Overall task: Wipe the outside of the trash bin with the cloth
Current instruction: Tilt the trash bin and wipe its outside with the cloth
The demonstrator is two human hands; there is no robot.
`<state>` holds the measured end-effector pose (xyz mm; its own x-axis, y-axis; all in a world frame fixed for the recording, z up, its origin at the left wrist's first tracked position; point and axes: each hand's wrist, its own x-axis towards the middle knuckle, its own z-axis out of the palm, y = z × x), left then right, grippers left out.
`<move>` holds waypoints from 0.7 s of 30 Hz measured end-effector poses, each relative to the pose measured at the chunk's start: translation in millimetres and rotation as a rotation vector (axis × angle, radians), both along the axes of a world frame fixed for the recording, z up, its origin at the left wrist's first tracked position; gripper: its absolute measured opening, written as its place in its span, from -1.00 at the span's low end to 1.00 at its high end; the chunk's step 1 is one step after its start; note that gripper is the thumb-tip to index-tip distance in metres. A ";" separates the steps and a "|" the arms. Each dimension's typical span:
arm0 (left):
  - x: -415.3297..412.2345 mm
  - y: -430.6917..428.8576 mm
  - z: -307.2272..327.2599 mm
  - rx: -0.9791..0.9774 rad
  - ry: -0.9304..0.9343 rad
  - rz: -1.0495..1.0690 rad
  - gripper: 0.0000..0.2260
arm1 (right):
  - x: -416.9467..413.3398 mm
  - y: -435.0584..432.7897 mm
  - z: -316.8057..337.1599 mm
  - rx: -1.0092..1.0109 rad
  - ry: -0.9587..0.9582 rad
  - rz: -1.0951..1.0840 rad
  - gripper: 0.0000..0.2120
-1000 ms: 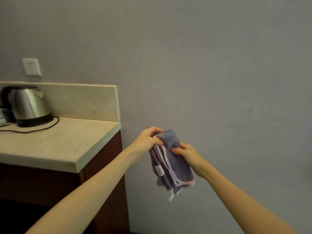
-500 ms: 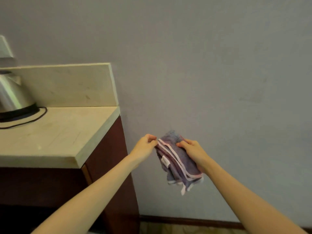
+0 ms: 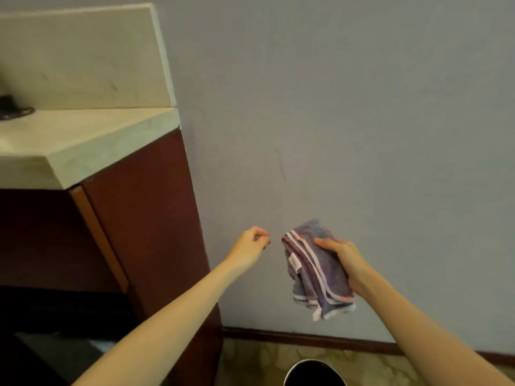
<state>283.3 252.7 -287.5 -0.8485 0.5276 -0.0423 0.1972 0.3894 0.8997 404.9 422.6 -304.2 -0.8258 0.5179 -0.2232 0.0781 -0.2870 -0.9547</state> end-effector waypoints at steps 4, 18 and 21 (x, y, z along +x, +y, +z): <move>3.2 3.7 -90.2 -0.009 -0.002 0.009 -0.81 | -4.0 8.9 -72.9 0.070 0.031 -0.024 -0.88; -3.6 25.3 -382.2 -0.074 0.049 0.020 -0.86 | -18.7 38.7 -356.5 0.135 0.007 -0.051 -0.79; 1.9 32.2 -414.6 -0.082 0.087 -0.004 -0.82 | -17.7 44.0 -389.8 0.139 0.012 -0.061 -0.83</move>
<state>285.1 284.8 -702.1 -0.8489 0.5285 -0.0116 0.2749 0.4602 0.8442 387.2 466.6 -693.9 -0.7942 0.5922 -0.1364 0.0529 -0.1561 -0.9863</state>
